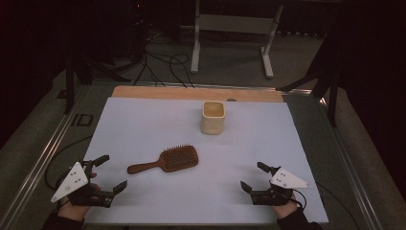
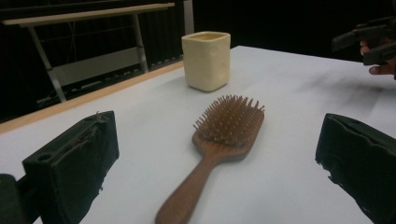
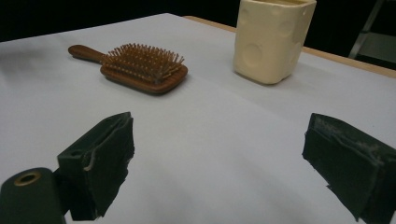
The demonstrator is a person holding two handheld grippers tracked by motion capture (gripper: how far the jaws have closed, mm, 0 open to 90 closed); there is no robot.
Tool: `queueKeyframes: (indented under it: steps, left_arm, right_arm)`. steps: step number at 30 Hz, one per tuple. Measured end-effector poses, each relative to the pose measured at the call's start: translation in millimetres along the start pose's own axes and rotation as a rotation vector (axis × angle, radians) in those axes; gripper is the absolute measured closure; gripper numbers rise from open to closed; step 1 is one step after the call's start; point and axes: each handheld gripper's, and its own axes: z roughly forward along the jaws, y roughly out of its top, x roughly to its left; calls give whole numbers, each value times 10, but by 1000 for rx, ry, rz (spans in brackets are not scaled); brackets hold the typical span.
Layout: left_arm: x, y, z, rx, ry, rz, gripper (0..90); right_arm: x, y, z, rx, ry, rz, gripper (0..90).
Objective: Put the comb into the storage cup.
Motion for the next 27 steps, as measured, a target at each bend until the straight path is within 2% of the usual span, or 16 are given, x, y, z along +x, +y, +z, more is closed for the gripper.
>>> queueKeyframes:
  steps: [6, 11, 13, 15, 18, 21, 25, 27]
  left_arm:
    - [77, 181, 12, 0, -8, 12, 2]
    - [152, 293, 62, 22, -11, -5, 2]
    - [189, 325, 95, 42, -16, -29, 2]
    - [221, 347, 137, 66, -22, -50, 2]
    - [256, 364, 211, 96, -14, -53, 2]
    - [308, 369, 273, 105, -16, -68, 3]
    - [372, 369, 345, 131, -4, -72, 3]
    - [398, 366, 374, 135, 17, -71, 3]
  right_arm:
    - [3, 5, -3, -3, 0, 4, 86]
    - [4, 7, 0, -6, 3, 2, 86]
    - [5, 8, 0, -8, 4, 3, 86]
    - [5, 8, 0, -8, 5, 4, 86]
    - [5, 8, -3, -10, 8, 8, 86]
    - [4, 8, -3, -10, 9, 9, 86]
    - [8, 10, -1, -10, 10, 9, 86]
    - [10, 10, -1, -11, 12, 7, 86]
